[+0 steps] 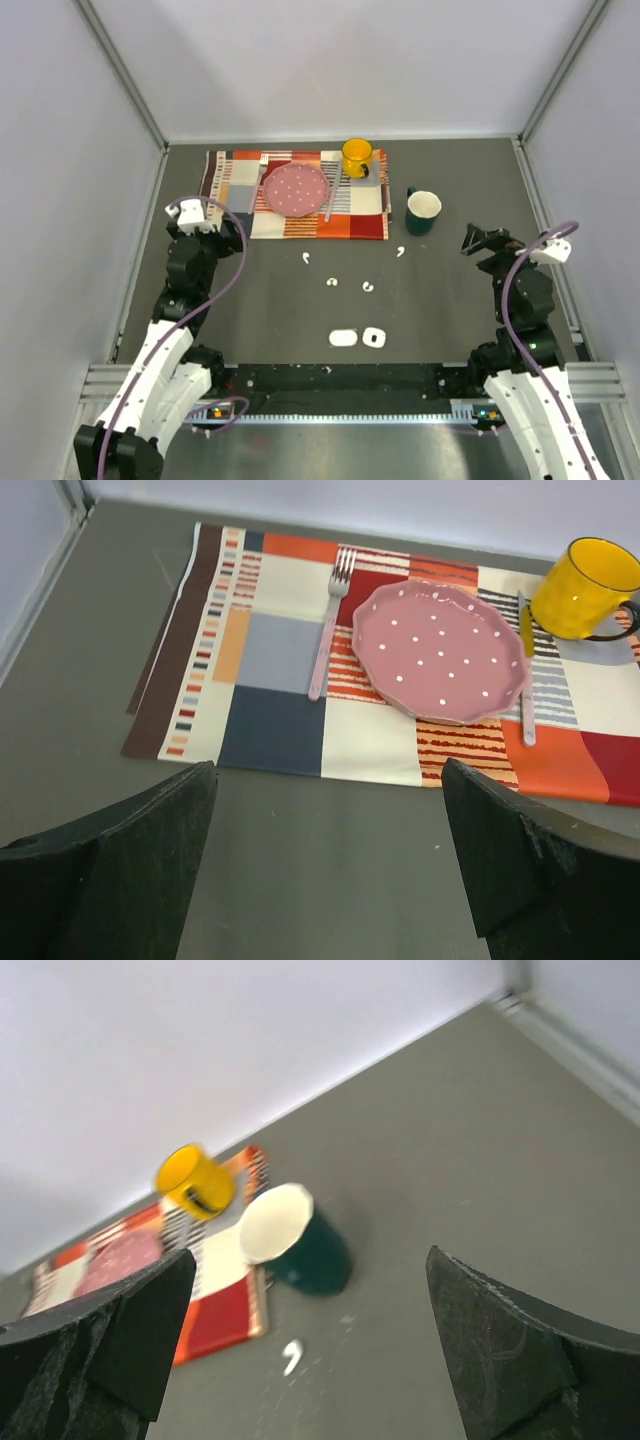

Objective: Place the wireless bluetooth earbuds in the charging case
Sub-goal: Pick up the charging case at the center of the board.

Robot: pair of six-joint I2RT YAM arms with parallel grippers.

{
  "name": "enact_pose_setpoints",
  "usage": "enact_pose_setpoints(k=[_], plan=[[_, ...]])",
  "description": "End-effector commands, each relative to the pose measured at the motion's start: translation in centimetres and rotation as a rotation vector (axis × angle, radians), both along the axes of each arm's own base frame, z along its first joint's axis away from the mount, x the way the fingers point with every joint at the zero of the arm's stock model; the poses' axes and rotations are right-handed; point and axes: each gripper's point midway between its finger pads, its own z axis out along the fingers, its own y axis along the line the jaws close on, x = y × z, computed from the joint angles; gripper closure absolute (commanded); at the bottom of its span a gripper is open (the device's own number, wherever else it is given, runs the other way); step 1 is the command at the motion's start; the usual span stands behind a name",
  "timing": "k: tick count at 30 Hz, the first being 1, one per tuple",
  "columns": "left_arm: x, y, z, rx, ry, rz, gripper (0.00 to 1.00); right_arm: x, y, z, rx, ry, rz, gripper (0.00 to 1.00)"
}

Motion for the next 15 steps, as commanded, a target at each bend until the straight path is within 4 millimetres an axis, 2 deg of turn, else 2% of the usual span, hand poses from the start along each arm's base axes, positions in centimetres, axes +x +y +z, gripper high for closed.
enact_pose_setpoints(k=[1,2,3,4,5,6,8,10,11,14,15], plan=[[0.1,0.9,2.7,-0.112,0.039,0.100,0.01,-2.0,4.5,-3.1,0.084,0.134,0.248,0.01],[-0.1,1.2,1.7,-0.132,0.095,0.130,0.01,-2.1,4.9,-3.4,0.056,0.162,0.278,0.01],[0.0,1.3,3.3,-0.193,0.085,0.162,0.01,-2.3,4.9,-2.6,0.037,0.179,0.283,0.01],[-0.3,1.4,3.0,-0.204,0.124,0.175,0.01,-2.4,4.8,-4.4,0.018,0.294,0.284,0.01],[-0.6,1.2,2.1,-0.203,0.187,0.171,0.01,-2.8,5.4,-4.4,-0.024,0.329,0.333,0.01],[-0.5,0.8,3.2,-0.195,0.181,0.146,0.01,-2.8,5.8,-2.3,-0.050,0.308,0.370,0.01],[-0.9,-1.0,3.1,-0.157,0.233,0.023,0.01,-3.1,5.3,-2.4,0.013,0.340,0.316,0.01],[-1.3,-2.4,3.6,-0.126,0.243,-0.081,0.01,-3.3,5.8,-2.7,0.042,0.320,0.341,0.01],[-1.6,-2.6,3.7,-0.125,0.244,-0.093,0.01,-3.6,6.8,-2.0,0.013,0.279,0.414,0.01],[-2.7,-3.4,3.7,-0.149,0.236,-0.147,0.01,-4.2,7.9,-2.7,0.015,0.310,0.483,0.01],[-3.1,-3.6,3.1,-0.151,0.246,-0.161,0.01,-4.5,8.2,-3.3,0.016,0.357,0.509,0.01]])
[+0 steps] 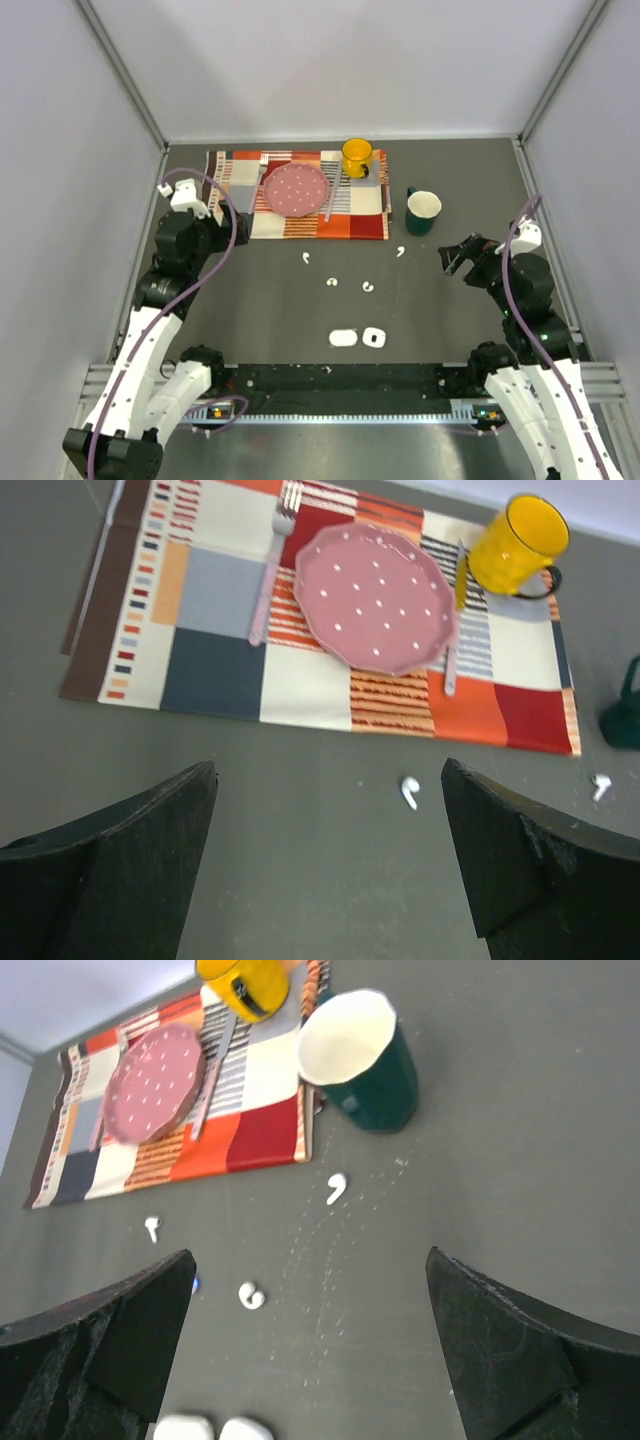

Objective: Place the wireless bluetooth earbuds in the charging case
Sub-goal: Pick up the charging case at the center of the board.

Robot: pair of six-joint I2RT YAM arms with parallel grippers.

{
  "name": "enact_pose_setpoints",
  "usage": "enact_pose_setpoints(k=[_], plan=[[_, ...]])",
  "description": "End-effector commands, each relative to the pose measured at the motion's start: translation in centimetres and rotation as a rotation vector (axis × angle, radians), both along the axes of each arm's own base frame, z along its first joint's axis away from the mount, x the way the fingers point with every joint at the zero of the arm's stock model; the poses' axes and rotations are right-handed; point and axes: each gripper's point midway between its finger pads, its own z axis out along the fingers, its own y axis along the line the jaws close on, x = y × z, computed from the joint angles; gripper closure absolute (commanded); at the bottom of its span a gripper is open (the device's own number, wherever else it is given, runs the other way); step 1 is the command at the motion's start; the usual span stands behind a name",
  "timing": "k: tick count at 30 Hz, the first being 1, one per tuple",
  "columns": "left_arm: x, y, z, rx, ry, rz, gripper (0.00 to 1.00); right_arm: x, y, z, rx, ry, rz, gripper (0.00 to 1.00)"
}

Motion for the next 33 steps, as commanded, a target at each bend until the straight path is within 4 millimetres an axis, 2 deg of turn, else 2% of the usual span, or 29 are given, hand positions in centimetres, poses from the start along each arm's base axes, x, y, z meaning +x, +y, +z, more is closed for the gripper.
enact_pose_setpoints(k=[1,4,6,10,13,15,16,18,19,20,21,23,26,30,33], plan=[[-2.4,-1.9,-0.6,-0.022,0.020,-0.133,0.01,-1.6,2.6,-0.6,0.012,0.072,0.171,0.02],[-3.5,-2.5,-1.4,-0.053,0.027,-0.163,0.01,-2.7,4.1,-2.6,0.029,0.177,0.268,0.03],[-4.2,-3.3,-1.4,-0.069,0.023,-0.216,0.01,-3.6,5.6,-2.8,0.069,0.202,0.363,0.05],[-5.2,-4.1,-1.9,-0.108,0.048,-0.254,0.01,-4.1,6.4,-2.9,0.133,0.245,0.370,0.07],[-6.0,-4.4,-3.1,-0.142,0.059,-0.258,0.01,-4.9,6.8,-5.4,0.121,0.317,0.396,0.10],[-6.0,-4.5,-3.9,-0.169,0.051,-0.251,0.01,-5.6,8.0,-5.5,0.132,0.330,0.459,0.13],[-6.3,-4.3,-3.8,-0.171,0.031,-0.246,0.01,-6.4,9.2,-5.3,0.134,0.344,0.505,0.13],[-6.3,-3.9,-4.8,-0.163,0.038,-0.219,0.01,-6.3,9.7,-5.4,0.096,0.350,0.492,0.13],[-6.1,-3.1,-5.0,-0.149,0.024,-0.180,0.01,-7.1,10.8,-5.7,0.083,0.357,0.527,0.13],[-6.1,-2.7,-6.0,-0.140,0.040,-0.155,0.01,-6.6,10.7,-6.5,0.046,0.356,0.492,0.14],[-5.9,-2.5,-6.2,-0.135,0.035,-0.139,0.01,-6.8,11.0,-7.1,0.025,0.372,0.496,0.15],[-5.8,-2.2,-7.1,-0.133,0.042,-0.125,0.01,-7.7,12.1,-8.9,-0.036,0.423,0.509,0.17],[-5.6,-1.9,-8.0,-0.128,0.049,-0.099,0.01,-9.0,13.2,-10.5,-0.121,0.450,0.498,0.21],[-5.5,-1.6,-9.3,-0.123,0.066,-0.080,0.01,-9.4,13.5,-12.6,-0.223,0.491,0.455,0.20],[-5.1,-1.3,-10.4,-0.123,0.060,-0.058,0.01,-9.1,13.1,-13.1,-0.233,0.490,0.419,0.19]])
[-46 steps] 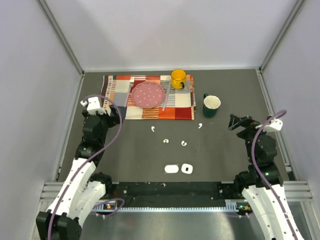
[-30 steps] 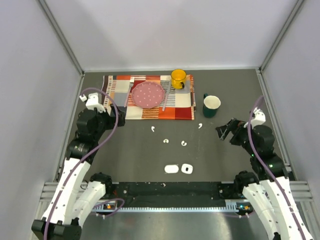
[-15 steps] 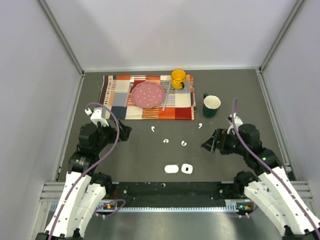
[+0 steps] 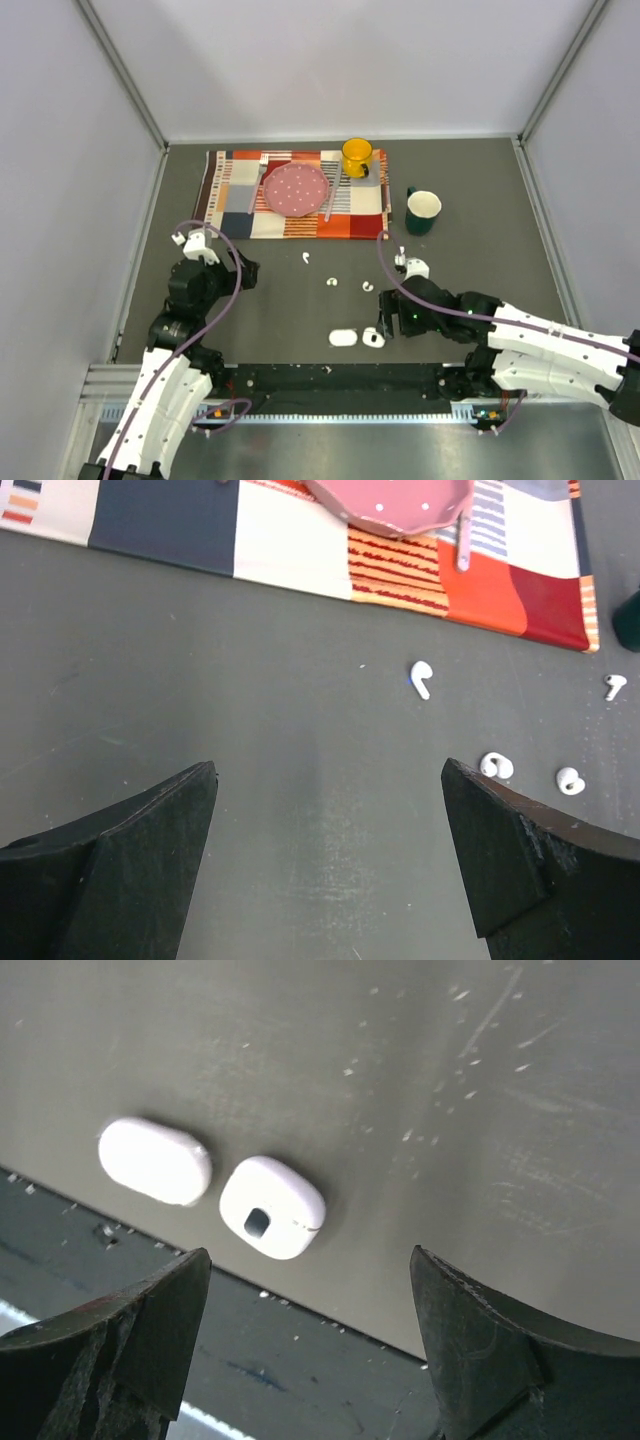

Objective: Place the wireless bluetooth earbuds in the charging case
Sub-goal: Pick up the charging case at the center of the board.

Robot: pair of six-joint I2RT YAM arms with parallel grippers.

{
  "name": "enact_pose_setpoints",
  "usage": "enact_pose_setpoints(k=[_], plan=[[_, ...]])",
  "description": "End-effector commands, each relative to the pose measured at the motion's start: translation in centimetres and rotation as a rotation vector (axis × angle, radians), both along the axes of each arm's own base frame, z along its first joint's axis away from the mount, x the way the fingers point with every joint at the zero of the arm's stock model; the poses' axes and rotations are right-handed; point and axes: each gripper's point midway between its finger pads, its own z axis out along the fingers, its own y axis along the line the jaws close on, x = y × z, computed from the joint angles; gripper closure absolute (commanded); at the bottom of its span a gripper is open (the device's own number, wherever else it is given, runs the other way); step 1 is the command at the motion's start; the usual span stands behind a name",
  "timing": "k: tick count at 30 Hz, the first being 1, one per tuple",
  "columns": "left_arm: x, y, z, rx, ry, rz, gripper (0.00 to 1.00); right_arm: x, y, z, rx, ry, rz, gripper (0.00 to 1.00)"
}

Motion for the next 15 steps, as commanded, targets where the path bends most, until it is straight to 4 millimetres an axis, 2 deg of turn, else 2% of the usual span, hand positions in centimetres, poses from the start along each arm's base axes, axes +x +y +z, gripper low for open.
enact_pose_setpoints(k=[1,4,7,10,15], plan=[[1.3,0.6,-0.2,-0.004,-0.059,0.053,0.01,2.3,-0.9,0.4,-0.022,-0.103,-0.138,0.18],[1.4,1.4,-1.2,0.022,-0.041,0.094,0.01,2.8,-1.1,1.2,-0.004,-0.148,-0.142,0.15],[1.5,1.4,-1.5,0.009,-0.043,0.104,0.01,3.0,-1.5,1.4,-0.004,-0.186,-0.129,0.14],[1.7,1.2,-1.6,-0.019,-0.057,0.104,0.01,3.0,-2.0,1.1,-0.008,-0.203,-0.125,0.14],[1.5,0.0,-3.4,-0.062,-0.064,0.049,0.01,3.0,-2.1,0.5,-0.020,-0.254,-0.044,0.14]])
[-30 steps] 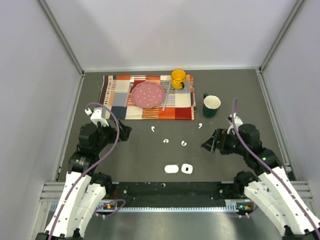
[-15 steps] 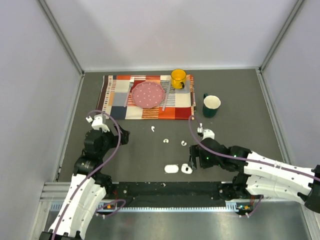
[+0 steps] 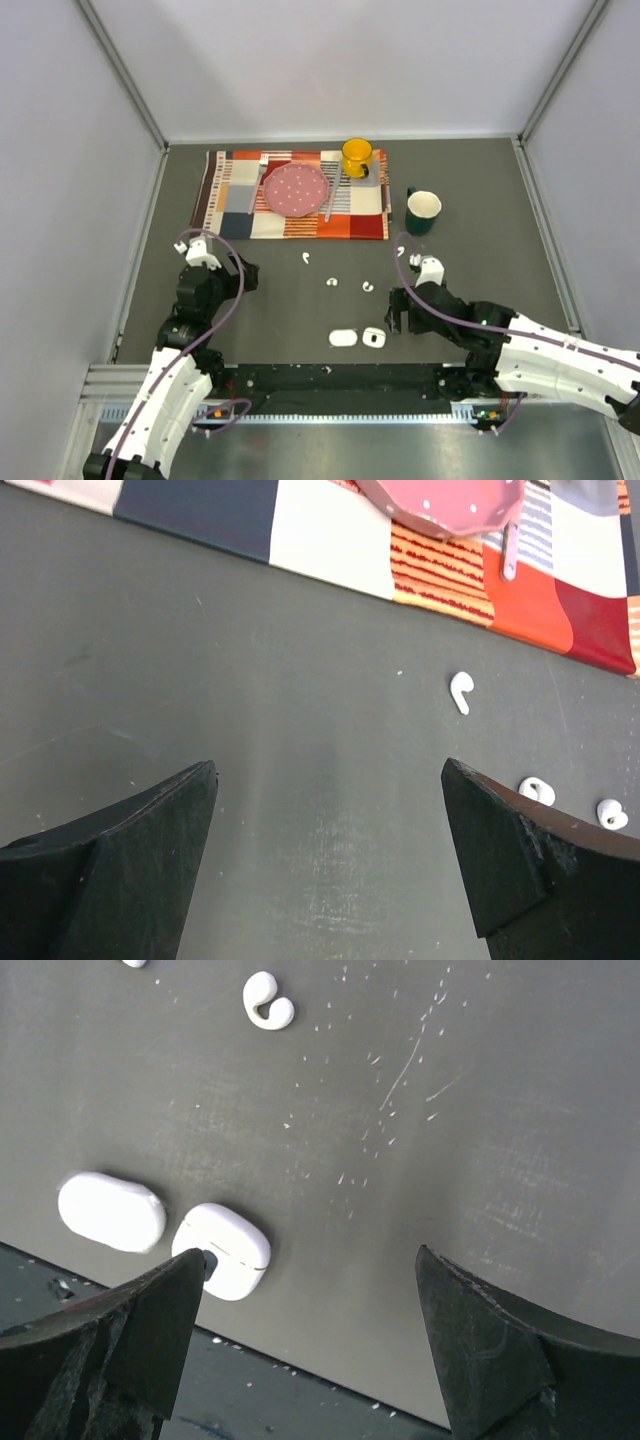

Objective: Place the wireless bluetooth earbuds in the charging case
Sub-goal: Pick up the charging case at the center of the board.

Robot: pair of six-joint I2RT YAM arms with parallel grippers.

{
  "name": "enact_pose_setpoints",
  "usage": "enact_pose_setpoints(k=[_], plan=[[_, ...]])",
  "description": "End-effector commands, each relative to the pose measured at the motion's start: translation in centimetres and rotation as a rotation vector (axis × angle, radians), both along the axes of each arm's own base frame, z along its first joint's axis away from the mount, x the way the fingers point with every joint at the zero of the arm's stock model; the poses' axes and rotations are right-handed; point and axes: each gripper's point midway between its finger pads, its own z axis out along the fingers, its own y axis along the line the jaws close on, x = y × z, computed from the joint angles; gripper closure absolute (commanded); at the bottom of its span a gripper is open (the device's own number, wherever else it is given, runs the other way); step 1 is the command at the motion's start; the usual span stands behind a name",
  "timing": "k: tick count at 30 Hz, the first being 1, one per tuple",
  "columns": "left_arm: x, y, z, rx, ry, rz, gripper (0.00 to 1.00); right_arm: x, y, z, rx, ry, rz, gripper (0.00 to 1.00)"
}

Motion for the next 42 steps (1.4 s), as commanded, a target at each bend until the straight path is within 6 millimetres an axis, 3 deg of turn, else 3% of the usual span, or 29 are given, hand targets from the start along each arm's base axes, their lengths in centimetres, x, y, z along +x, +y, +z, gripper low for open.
enact_pose_setpoints(k=[1,5,9,12,20,30,38,42], plan=[[0.4,-1.2,-0.8,-0.060,-0.056,-0.042,0.01,0.5,0.5,0.1,-0.014,-0.086,0.092,0.15],[0.3,-1.8,-0.6,-0.068,-0.091,-0.082,0.01,0.7,0.7,-1.2,-0.014,-0.124,0.130,0.17],[0.1,-2.3,-0.5,-0.074,-0.098,-0.111,0.01,0.8,2.0,-0.8,0.030,-0.154,0.180,0.18],[0.1,-2.4,-0.4,-0.073,-0.109,-0.119,0.01,-0.1,2.9,-1.5,0.048,-0.122,0.247,0.22],[0.0,-2.3,-0.3,-0.075,-0.120,-0.117,0.01,-1.1,4.9,-2.6,0.061,0.038,0.199,0.22],[0.1,-2.1,-0.3,-0.076,-0.119,-0.102,0.01,-2.0,6.2,-1.4,0.128,0.056,0.124,0.16],[0.1,-2.2,-0.4,-0.076,-0.119,-0.106,0.01,-3.3,5.9,-2.1,0.001,-0.039,0.419,0.16],[0.1,-2.2,-0.3,-0.077,-0.122,-0.109,0.01,-3.5,6.3,-2.0,-0.007,-0.066,0.484,0.16]])
